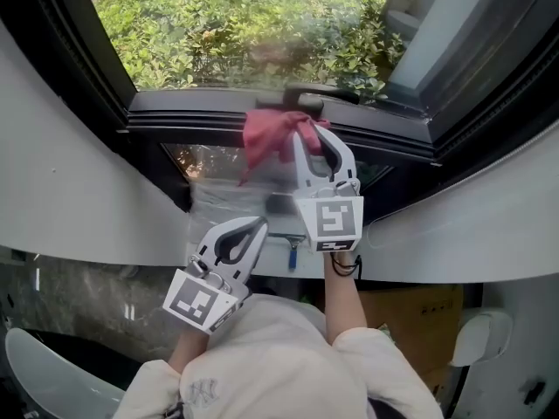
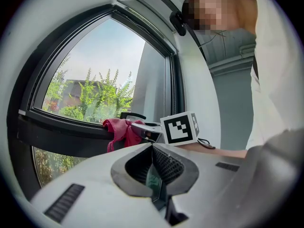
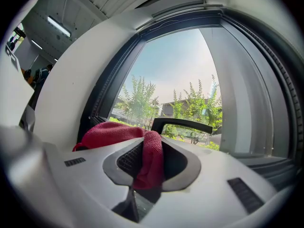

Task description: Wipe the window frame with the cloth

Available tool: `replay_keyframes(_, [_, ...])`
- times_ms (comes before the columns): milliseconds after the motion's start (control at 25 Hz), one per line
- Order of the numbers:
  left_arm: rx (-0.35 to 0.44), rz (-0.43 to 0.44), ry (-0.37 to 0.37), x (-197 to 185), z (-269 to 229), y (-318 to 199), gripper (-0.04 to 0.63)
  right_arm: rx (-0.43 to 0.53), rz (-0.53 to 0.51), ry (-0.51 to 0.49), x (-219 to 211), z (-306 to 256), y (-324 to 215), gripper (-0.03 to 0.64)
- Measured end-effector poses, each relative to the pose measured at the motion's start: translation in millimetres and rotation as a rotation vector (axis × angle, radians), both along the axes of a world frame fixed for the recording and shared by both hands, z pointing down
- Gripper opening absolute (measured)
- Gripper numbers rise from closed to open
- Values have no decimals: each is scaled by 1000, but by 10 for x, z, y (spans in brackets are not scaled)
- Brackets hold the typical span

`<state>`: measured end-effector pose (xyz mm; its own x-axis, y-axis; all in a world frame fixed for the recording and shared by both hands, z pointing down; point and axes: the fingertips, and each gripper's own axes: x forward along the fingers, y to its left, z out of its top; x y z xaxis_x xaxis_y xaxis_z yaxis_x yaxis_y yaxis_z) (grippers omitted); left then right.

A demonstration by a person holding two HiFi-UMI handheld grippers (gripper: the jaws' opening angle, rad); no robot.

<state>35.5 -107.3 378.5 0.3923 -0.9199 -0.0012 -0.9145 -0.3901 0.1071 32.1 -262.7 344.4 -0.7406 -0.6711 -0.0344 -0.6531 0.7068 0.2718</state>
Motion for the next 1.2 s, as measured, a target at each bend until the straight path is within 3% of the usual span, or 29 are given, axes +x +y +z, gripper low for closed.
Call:
replay_keyframes(160, [7,10,-2,69,-15,8,11,35,-24,-9,28,-38,30,94])
replay_keyframes(360, [17,17,-1,107,-29,3,11,140,37,-69,376,-471,92,94])
replay_keyframes(480, [19,26,-1,141,-35,-19,11,197,116,-114,722,-897,46,94])
replay_keyframes(800, [48,103,1,363,-123,-137,11,415,364,-100,1679,-1753,-244,92])
replay_keyframes(1200, [67,161,12,518,-182,-252,11,567,550,-97,2291,-2454,-396,92])
